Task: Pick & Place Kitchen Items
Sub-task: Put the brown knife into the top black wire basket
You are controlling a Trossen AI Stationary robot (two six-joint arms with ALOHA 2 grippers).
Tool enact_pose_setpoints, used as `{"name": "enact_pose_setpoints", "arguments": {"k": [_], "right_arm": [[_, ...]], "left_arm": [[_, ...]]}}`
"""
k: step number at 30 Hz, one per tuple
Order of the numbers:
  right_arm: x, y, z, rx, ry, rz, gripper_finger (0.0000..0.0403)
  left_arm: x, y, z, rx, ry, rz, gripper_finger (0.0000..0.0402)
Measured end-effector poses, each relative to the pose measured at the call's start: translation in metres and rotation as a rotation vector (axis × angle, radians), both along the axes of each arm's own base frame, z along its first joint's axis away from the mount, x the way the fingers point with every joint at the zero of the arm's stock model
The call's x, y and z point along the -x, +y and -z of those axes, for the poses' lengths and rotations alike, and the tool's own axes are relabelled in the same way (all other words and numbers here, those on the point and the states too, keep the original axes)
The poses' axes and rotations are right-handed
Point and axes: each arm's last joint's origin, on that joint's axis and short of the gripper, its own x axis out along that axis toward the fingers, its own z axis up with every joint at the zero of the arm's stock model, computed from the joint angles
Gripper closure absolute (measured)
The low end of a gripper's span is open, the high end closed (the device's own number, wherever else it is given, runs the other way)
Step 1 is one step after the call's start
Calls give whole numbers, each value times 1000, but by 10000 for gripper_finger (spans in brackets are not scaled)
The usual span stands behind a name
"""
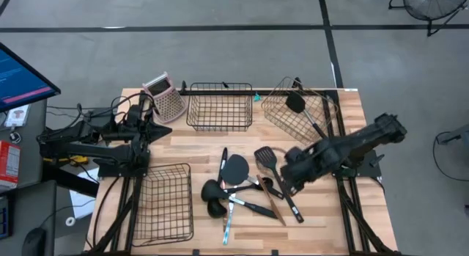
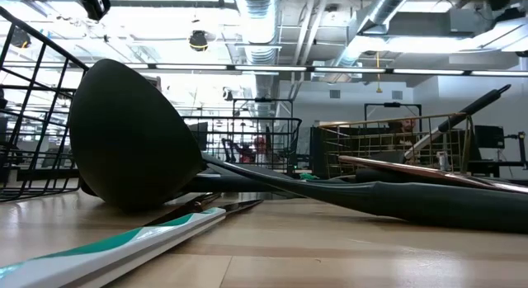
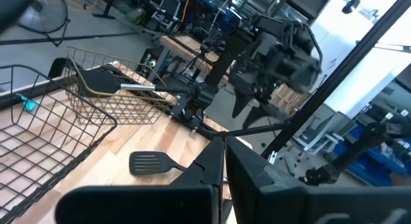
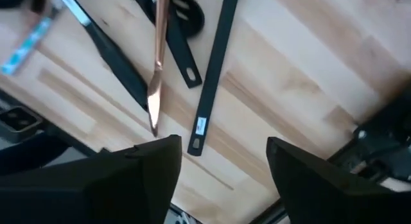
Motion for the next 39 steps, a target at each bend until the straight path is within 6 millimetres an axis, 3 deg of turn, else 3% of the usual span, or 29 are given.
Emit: {"name": "enact_pose_setpoints", "arguments": {"k": [5, 14, 21, 32, 39], "right_arm": [[-21, 15, 24, 18, 37, -2, 160], [-64, 25, 57, -11, -55, -105, 164], [-84, 34, 89, 7, -22, -159, 164], [-100, 51, 137, 13, 62, -211, 164], [-91, 48, 164, 2, 114, -199, 165]], "left_arm": [[0, -1, 0, -30, 3, 20, 399], [0, -3, 0, -47, 3, 92, 399], [0, -3, 0, -45, 2, 121, 399], [0, -4, 0, -45, 2, 125, 399], [0, -4, 0, -45, 2, 131, 399]]}}
